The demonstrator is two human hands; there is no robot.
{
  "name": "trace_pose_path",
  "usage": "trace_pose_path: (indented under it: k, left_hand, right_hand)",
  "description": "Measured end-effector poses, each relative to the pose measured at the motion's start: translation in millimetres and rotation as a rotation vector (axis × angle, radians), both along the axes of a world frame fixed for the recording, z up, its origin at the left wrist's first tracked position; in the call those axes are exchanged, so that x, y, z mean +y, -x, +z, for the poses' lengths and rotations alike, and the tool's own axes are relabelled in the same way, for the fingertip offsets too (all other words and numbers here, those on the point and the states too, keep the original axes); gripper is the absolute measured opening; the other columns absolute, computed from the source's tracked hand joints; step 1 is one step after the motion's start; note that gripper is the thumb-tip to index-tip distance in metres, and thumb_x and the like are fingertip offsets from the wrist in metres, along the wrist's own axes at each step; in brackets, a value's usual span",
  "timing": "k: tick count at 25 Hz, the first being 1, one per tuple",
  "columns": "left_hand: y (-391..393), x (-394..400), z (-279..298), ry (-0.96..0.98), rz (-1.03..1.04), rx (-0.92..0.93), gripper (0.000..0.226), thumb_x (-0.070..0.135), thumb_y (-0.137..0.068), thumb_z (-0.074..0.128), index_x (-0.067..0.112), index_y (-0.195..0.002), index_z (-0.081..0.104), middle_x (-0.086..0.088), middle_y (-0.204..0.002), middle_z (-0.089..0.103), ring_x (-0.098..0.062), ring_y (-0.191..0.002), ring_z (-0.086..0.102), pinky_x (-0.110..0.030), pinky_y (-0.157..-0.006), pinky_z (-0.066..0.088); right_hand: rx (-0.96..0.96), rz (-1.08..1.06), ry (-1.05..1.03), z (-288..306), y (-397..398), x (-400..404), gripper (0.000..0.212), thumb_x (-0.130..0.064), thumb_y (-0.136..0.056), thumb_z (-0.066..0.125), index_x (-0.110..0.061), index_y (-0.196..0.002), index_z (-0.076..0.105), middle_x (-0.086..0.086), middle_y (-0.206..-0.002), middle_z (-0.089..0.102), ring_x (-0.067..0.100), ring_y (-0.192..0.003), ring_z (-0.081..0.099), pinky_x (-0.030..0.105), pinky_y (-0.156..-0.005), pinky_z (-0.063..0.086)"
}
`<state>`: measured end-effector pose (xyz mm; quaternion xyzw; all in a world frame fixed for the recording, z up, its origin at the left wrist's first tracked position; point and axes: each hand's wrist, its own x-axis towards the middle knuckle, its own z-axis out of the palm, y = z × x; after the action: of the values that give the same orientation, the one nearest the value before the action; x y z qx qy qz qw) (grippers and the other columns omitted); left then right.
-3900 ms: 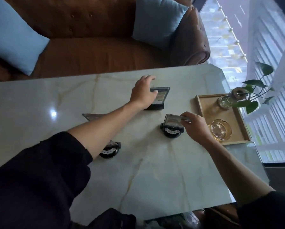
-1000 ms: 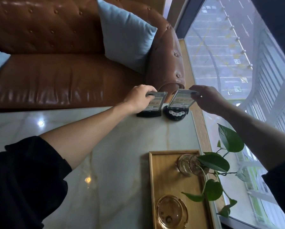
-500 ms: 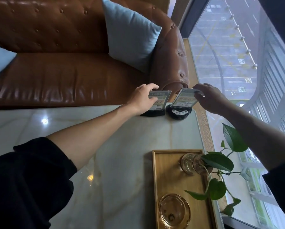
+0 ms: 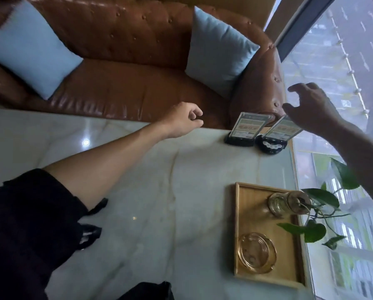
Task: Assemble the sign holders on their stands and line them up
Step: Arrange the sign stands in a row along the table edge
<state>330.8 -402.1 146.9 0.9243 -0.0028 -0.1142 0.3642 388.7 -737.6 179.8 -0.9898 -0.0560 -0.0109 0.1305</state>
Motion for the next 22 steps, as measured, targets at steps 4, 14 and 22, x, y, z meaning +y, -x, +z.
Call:
trace_pose_path:
  k: [4, 14, 22]
  left_hand:
    - [59.9, 84.3, 24.8, 0.033, -0.010, 0.011, 0.024, 0.034, -0.083, 0.071, 0.023, -0.105, 0.071, 0.010, -0.087, 0.067, -0.007, -0.080, 0.063, -0.026, -0.076, 0.052]
    - [217.4, 271.7, 33.3, 0.054, 0.120, 0.019, 0.032, 0.040, -0.085, 0.069, 0.023, -0.112, 0.070, 0.013, -0.098, 0.069, -0.001, -0.092, 0.064, -0.026, -0.085, 0.053]
    - [317.6, 325.4, -9.8, 0.083, 0.042, 0.210, 0.041, 0.058, -0.072, 0.074, 0.036, -0.106, 0.068, 0.017, -0.097, 0.069, 0.006, -0.089, 0.064, -0.020, -0.078, 0.052]
  right_hand:
    - [-0.086, 0.088, -0.088, 16.3, 37.5, 106.3, 0.046, -0.031, -0.080, 0.060, -0.017, -0.124, 0.057, 0.023, -0.123, 0.057, 0.042, -0.112, 0.055, 0.049, -0.100, 0.043]
    - [0.144, 0.349, -0.363, -26.2, 207.2, 357.8, 0.039, -0.021, -0.082, 0.075, -0.009, -0.117, 0.064, 0.013, -0.108, 0.069, 0.029, -0.099, 0.065, 0.036, -0.088, 0.050]
    - [0.395, 0.384, -0.381, -67.8, 279.0, 450.0, 0.042, -0.018, -0.084, 0.074, -0.007, -0.122, 0.060, 0.014, -0.108, 0.068, 0.025, -0.092, 0.063, 0.029, -0.079, 0.049]
